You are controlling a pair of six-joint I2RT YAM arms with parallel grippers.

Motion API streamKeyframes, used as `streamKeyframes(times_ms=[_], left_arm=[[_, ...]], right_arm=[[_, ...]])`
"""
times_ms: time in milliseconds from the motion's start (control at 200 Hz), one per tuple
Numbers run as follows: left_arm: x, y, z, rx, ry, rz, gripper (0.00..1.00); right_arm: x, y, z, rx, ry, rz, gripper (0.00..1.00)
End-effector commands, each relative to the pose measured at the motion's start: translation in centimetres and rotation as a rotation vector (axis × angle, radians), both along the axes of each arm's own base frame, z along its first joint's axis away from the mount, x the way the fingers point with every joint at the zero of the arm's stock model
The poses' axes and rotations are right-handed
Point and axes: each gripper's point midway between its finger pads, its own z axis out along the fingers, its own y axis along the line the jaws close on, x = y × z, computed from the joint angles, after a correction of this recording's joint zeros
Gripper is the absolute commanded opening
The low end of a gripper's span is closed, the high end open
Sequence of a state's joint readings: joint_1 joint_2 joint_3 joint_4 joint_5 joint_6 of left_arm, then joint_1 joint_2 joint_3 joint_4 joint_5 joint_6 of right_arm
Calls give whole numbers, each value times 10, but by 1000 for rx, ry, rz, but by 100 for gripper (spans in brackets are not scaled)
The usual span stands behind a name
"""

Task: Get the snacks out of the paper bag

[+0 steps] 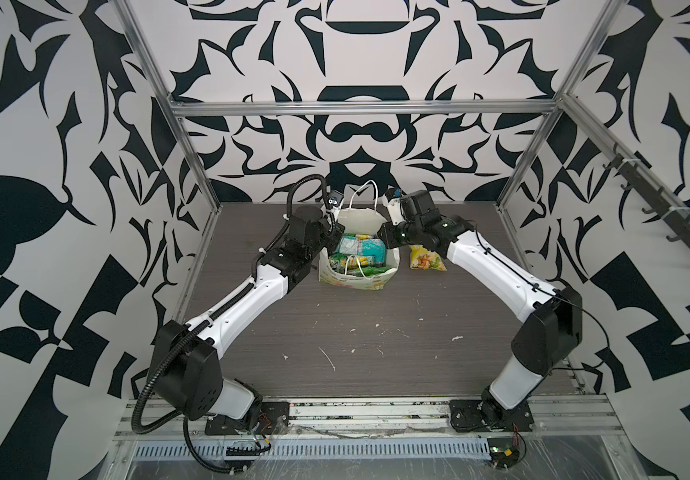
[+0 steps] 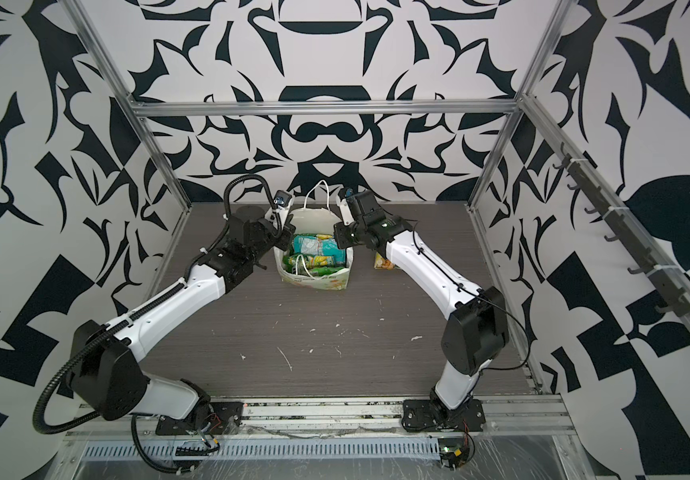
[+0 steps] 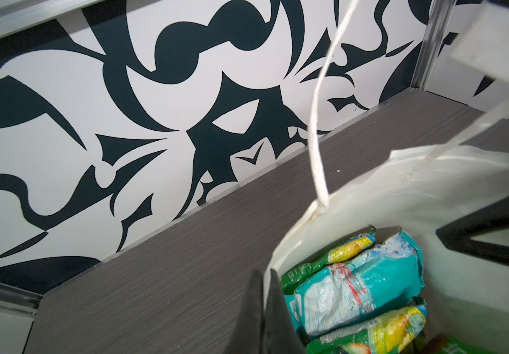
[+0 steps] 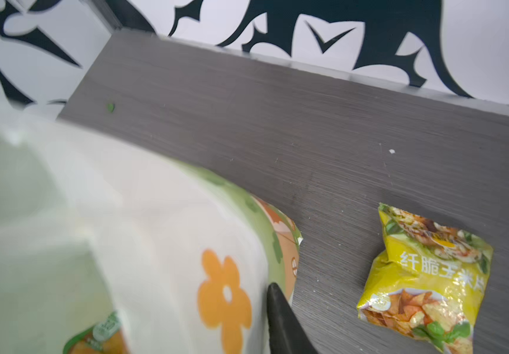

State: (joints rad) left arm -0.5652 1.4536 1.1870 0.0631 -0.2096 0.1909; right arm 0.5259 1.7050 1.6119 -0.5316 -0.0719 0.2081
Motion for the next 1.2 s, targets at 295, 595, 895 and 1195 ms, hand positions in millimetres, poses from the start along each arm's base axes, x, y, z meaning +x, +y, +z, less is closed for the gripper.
streamKeyframes(times_ms=[295, 595, 895, 1195], left_arm=[[37, -2, 62, -120, -139, 68, 0], [76, 10, 67, -163, -152, 90, 0], [119, -6, 119, -160, -277, -7, 0], [74, -15, 45, -84, -335, -123, 0]], right_arm=[[60, -6, 36, -68, -107, -143, 2], [110, -7, 48, -36, -165, -185, 0], [171, 16, 127, 183, -392, -110, 0], [143, 34, 96, 299, -441, 30, 0]])
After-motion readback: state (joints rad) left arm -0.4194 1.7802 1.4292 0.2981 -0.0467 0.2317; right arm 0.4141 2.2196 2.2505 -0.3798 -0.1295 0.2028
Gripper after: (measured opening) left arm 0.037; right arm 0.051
